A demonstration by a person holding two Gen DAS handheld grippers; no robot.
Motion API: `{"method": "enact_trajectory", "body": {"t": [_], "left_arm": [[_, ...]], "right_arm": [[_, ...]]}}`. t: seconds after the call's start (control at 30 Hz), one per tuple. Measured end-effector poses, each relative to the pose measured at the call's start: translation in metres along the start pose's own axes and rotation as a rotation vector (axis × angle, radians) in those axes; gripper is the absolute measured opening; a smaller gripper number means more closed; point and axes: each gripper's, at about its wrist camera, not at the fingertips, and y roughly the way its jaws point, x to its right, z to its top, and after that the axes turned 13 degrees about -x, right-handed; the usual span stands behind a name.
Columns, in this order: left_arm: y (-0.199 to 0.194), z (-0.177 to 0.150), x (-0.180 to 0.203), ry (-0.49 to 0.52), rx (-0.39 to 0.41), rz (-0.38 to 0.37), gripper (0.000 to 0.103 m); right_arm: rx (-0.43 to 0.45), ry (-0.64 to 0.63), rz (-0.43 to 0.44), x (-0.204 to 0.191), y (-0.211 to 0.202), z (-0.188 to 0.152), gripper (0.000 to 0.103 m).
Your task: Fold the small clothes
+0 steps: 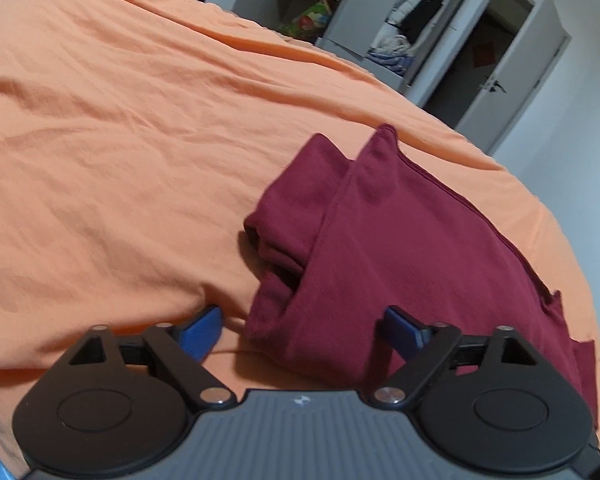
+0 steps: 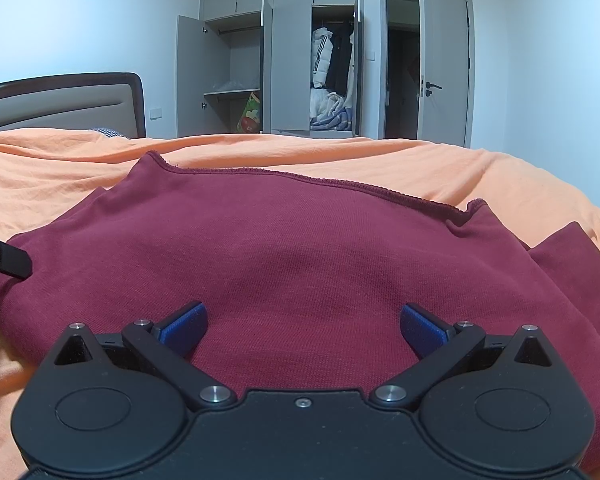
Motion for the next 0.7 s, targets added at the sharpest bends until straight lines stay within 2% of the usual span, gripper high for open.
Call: {"method": "enact_trajectory", "body": {"t": [0.07, 0.13, 0.2, 0.7], "left_arm": [[0.0007, 0.0012, 0.0023, -0.003, 0.008, 0.016, 0.074], [0.0001, 0.0013, 0.0042, -0.008, 0.015, 0.020, 0.055], [-0.0008, 0.0008, 0.0057, -0.010, 0.018, 0.024, 0.048], [-0.0043, 0.0022, 0.0088, 0.021, 0.025, 0.018, 0.031]], "right_arm": [[0.001, 0.000, 0.000, 0.0000, 0.0005, -0.0002, 0.103], [0.002, 0.001, 0.000, -0.0005, 0.0008, -0.0003, 0.103], [0.002, 0.001, 0.000, -0.0004, 0.0009, -0.0003, 0.103], [0.002, 0.001, 0.000, 0.0001, 0.0012, -0.0008, 0.103]]}}
